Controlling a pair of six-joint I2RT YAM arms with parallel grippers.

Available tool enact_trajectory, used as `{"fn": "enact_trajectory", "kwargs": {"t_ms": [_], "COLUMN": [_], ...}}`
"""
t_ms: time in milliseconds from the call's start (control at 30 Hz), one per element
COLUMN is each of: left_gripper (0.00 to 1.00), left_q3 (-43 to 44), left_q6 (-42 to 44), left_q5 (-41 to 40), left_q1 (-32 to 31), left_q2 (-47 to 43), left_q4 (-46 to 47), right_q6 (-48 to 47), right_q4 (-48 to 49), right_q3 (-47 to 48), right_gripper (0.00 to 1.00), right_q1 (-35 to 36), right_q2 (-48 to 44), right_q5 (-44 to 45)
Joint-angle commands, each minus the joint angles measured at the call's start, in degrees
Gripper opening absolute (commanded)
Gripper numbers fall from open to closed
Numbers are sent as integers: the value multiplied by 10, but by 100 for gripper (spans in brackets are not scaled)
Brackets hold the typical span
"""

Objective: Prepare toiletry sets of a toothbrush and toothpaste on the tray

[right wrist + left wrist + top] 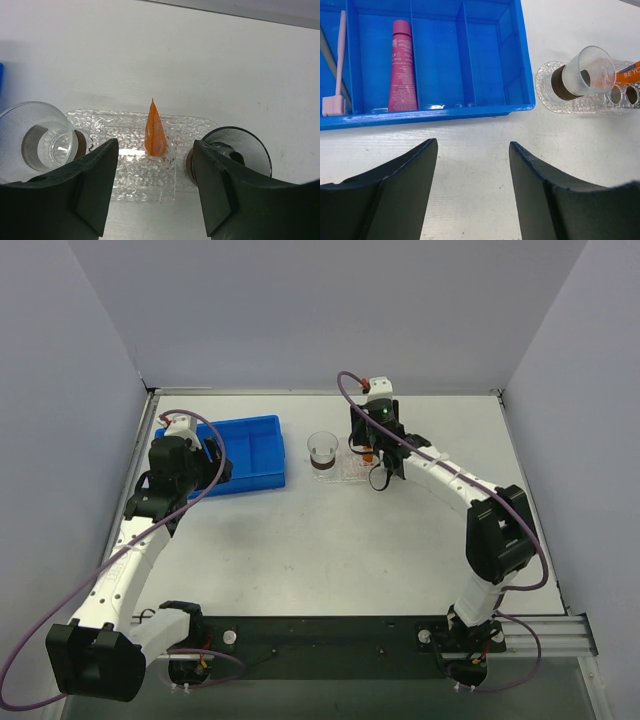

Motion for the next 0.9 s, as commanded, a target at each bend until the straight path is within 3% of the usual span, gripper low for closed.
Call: {"fn": "enact_trajectory", "kwargs": {"t_ms": [0, 200, 500, 733, 867], "left_gripper": [69, 69, 69, 55, 49], "left_q3": [31, 45, 54, 118, 153], "left_q6": [13, 44, 70, 95, 91], "left_q5": [-31, -83, -85, -73, -19], "left_q1": [5, 26, 51, 95, 109], "left_q2": [-9, -2, 51, 154, 218], "left_q4": [-7, -28, -42, -16, 38], "right_q6": [27, 66, 134, 130, 113], "right_q4": [-35, -75, -169, -217, -253], "right_q3": [39, 41, 31, 51, 94], "right_gripper": [56, 55, 53, 49, 47], "right_q1": [-18, -38, -68, -91, -112], "right_q2": [-42, -92, -169, -190, -177], "right_q5": [-31, -62, -143, -205, -238]}}
